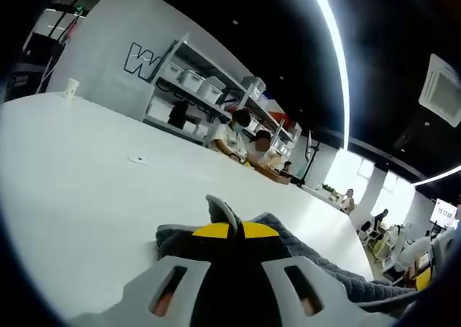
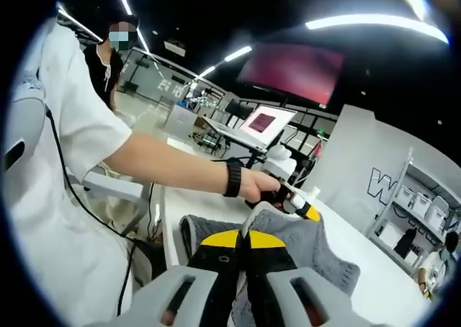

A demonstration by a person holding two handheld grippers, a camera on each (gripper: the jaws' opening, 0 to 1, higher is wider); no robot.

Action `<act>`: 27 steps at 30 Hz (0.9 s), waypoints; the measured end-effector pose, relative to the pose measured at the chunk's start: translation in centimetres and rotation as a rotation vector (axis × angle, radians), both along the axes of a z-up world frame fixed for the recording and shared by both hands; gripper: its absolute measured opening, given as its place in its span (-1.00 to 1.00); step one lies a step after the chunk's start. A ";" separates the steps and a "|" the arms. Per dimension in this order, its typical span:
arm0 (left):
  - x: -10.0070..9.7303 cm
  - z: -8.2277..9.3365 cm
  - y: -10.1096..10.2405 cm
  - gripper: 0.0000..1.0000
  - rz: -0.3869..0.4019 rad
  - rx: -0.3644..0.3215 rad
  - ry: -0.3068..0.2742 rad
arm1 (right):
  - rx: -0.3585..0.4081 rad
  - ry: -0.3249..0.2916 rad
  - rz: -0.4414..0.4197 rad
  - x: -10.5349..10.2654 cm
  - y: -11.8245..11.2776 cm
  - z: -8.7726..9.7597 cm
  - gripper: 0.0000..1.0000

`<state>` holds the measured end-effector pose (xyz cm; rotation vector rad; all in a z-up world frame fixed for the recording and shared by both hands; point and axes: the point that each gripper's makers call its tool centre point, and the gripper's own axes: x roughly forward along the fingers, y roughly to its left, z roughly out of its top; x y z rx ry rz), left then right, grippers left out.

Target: Open the folded towel by lifting each exposed corner and separating the folded layers until the towel lies flat within the target outline without major curled edges

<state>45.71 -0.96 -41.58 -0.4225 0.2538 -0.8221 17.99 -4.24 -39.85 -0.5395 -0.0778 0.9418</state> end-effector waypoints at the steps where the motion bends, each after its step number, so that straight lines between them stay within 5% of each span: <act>1: 0.0 0.2 0.0 -0.97 -0.001 -0.011 0.001 | 0.004 0.001 -0.002 0.0 -0.1 0.1 -1.00; 11: -0.3 1.7 -0.7 -0.97 -0.019 -0.054 -0.041 | 0.039 0.004 -0.022 -0.1 -0.7 1.0 -1.00; 14: -0.4 2.6 -1.5 -0.97 -0.025 -0.068 -0.100 | 0.054 0.020 -0.029 -0.2 -1.1 1.1 -1.00; 27: -0.6 3.8 -3.0 -0.98 -0.040 -0.073 -0.111 | 0.080 0.007 -0.053 -0.4 -2.2 2.3 -1.00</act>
